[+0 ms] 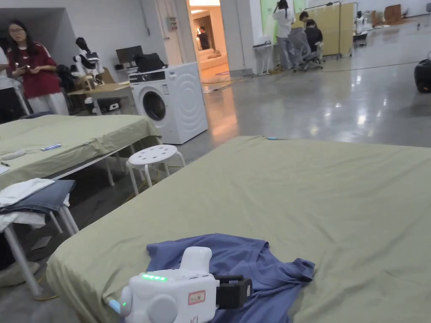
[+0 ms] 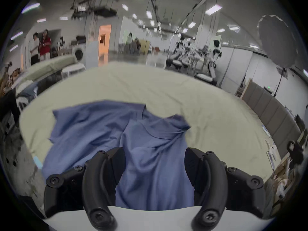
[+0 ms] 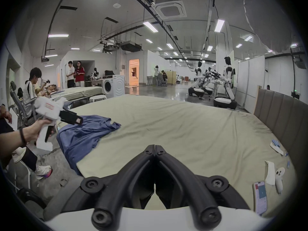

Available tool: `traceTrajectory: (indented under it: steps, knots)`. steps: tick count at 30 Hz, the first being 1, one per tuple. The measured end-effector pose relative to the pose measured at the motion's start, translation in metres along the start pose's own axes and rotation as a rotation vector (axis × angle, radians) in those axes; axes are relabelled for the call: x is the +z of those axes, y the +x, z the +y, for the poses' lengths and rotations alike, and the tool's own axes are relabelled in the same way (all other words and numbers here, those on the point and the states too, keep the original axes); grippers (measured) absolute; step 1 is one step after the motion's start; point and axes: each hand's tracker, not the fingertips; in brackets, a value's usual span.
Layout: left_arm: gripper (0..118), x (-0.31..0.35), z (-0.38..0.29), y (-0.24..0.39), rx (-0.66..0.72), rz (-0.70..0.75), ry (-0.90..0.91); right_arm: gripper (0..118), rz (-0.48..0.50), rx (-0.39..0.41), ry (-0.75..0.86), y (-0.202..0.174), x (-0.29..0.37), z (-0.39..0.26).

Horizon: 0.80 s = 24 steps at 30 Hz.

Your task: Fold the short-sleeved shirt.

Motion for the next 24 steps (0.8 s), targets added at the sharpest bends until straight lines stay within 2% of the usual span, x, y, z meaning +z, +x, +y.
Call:
traceTrajectory:
  steps: [3, 6, 8, 10, 11, 12, 17, 19, 22, 23, 24]
  knots:
    - [74, -0.053, 0.01, -0.016, 0.078, -0.035, -0.073, 0, -0.059, -0.019, -0.03, 0.009, 0.001, -0.004]
    - [73, -0.097, 0.01, -0.019, -0.056, 0.094, -0.183, 0, -0.092, -0.052, -0.051, 0.02, 0.005, -0.009]
    - [66, -0.101, 0.007, -0.004, -0.079, 0.099, -0.218, 0, -0.114, -0.061, -0.064, 0.027, 0.009, -0.013]
    - [41, -0.096, 0.013, 0.005, -0.082, 0.109, -0.208, 0, -0.141, -0.074, -0.081, 0.032, 0.011, -0.018]
    - [14, -0.096, 0.014, 0.007, -0.091, 0.093, -0.214, 0, -0.147, -0.088, -0.089, 0.038, 0.011, -0.023]
    - [5, -0.102, 0.014, -0.003, -0.09, 0.089, -0.211, 0, -0.147, -0.112, -0.102, 0.04, 0.011, -0.026]
    - [3, -0.099, 0.011, 0.012, -0.082, 0.112, -0.224, 0, -0.126, -0.203, -0.115, 0.043, 0.012, -0.029]
    - [3, -0.087, 0.023, 0.007, 0.011, 0.072, -0.204, 0, -0.118, -0.205, -0.098, 0.046, 0.019, -0.028]
    - [2, -0.054, 0.06, -0.004, 0.177, -0.02, 0.001, 0, -0.129, -0.174, -0.079, 0.052, 0.027, -0.026]
    - [2, -0.045, 0.075, -0.001, 0.167, -0.019, 0.037, 0, -0.132, -0.172, -0.079, 0.057, 0.03, -0.028]
    - [2, -0.026, 0.096, 0.009, 0.059, 0.035, 0.062, 0, -0.136, -0.177, -0.077, 0.06, 0.031, -0.028]
